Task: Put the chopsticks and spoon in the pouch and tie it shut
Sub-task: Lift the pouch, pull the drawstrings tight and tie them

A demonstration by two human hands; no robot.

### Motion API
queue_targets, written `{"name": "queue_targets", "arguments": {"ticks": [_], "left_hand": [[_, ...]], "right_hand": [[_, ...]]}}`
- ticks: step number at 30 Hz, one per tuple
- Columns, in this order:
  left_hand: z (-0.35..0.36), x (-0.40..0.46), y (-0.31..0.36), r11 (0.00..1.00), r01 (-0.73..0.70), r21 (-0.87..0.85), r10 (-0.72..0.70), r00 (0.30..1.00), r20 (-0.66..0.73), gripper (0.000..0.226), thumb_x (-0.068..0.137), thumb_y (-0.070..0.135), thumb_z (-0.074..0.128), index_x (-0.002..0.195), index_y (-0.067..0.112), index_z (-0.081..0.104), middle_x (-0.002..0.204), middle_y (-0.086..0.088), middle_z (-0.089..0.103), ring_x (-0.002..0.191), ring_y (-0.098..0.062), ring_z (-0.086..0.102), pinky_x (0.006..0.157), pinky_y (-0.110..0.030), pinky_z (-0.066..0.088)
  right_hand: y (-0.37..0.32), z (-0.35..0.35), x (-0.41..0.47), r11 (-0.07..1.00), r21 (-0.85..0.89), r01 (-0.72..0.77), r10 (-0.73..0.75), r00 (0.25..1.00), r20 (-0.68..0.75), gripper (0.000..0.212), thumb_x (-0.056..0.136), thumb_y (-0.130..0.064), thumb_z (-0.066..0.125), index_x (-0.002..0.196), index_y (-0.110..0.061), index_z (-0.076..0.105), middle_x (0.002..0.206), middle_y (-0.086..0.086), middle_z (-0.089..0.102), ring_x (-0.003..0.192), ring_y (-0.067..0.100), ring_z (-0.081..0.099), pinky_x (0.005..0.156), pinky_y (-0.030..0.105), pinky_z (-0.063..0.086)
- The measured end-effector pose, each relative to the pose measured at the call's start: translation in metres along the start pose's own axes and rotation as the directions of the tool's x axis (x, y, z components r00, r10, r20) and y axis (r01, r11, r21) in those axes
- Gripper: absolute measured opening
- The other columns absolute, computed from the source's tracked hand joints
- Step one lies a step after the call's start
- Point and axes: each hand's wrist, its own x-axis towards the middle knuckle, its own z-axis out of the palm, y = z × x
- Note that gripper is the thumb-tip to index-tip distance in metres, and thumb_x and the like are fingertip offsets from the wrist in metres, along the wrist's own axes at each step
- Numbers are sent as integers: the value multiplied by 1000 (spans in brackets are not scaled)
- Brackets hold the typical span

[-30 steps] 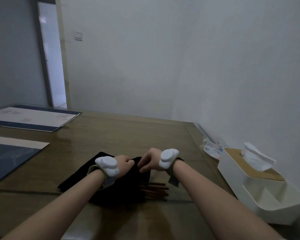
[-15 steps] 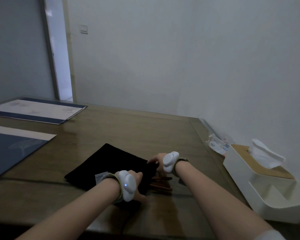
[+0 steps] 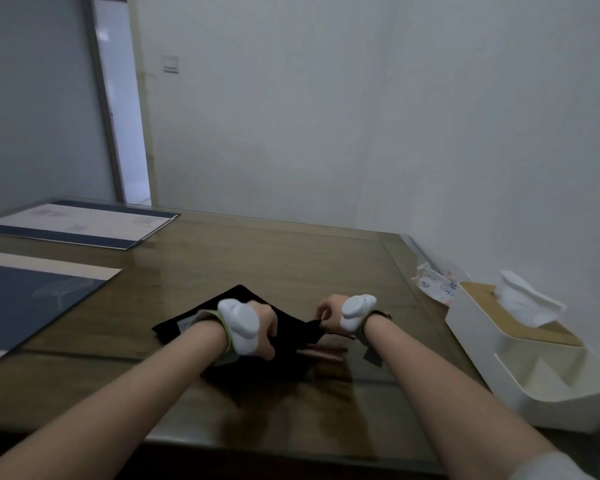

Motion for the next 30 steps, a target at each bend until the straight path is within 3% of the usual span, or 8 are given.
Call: {"name": "queue_targets", "arguments": {"ticks": [3, 6, 10, 13, 16, 18, 24, 30], "left_hand": [[-35, -11, -5, 998, 15, -63, -25, 985, -170, 33, 80, 31, 57, 107, 13, 66, 111, -7, 68, 100, -25, 64, 80, -32, 51], [-61, -18, -6, 997, 34, -64, -54, 934, -353, 32, 78, 28, 58, 104, 15, 68, 107, -7, 70, 98, -26, 65, 74, -26, 47], [-90, -21, -10, 994, 85, -62, -104, 881, -462, 32, 79, 27, 56, 106, 15, 67, 112, -7, 69, 103, -27, 63, 80, -27, 47], [-108, -19, -14, 993, 89, -82, -119, 847, -518, 32, 82, 22, 55, 111, 12, 65, 116, -10, 67, 108, -29, 61, 82, -28, 46], [-129, -13, -22, 989, 44, -139, -119, 794, -596, 31, 84, 17, 53, 112, 9, 64, 117, -13, 66, 108, -31, 60, 82, -29, 45], [-141, -7, -33, 976, -12, -219, -138, 741, -657, 30, 84, 15, 52, 110, 8, 65, 114, -14, 67, 104, -31, 62, 80, -30, 45], [-160, 10, -58, 856, -180, -485, -270, 644, -716, 31, 81, 15, 54, 109, 15, 67, 93, -4, 66, 73, -14, 53, 58, -18, 38], [-152, 21, -67, 715, -233, -659, -329, 719, -612, 34, 84, 10, 60, 118, 6, 62, 104, -18, 67, 62, -15, 55, 48, -16, 43]], "right_hand": [[7, -15, 2, 981, 193, -24, 32, 999, -43, 31, 88, -15, 47, 114, -8, 63, 106, 8, 67, 91, 22, 60, 78, 29, 44], [9, -41, 0, 874, 481, -61, 95, 994, -45, 16, 90, -12, 48, 90, -11, 64, 83, 7, 60, 73, 18, 55, 65, 27, 42], [14, -79, -10, 651, 741, -165, 67, 985, 160, 13, 88, -16, 58, 77, -15, 64, 66, 1, 67, 58, 11, 63, 50, 16, 43], [14, -105, -12, 579, 782, -230, 63, 969, 238, 11, 92, -17, 54, 91, -12, 63, 60, 0, 52, 41, 7, 51, 41, 15, 39], [12, -135, -14, 490, 852, -186, -6, 976, 217, 37, 100, -17, 36, 71, -15, 58, 38, -6, 38, 21, 3, 28, 29, 12, 28], [12, -150, -18, 396, 906, -149, -30, 984, 175, 41, 102, -22, 31, 68, -20, 54, 28, -7, 31, 19, 1, 22, 26, 13, 22], [16, -174, -17, 309, 951, 26, 43, 998, -41, 32, 101, -29, 34, 72, -18, 41, 26, -7, 28, 19, 2, 19, 29, 13, 11], [26, -172, -12, 412, 908, 79, 82, 989, -124, 23, 93, -31, 55, 83, -10, 59, 33, -12, 33, 25, 0, 23, 31, 12, 14]]}}
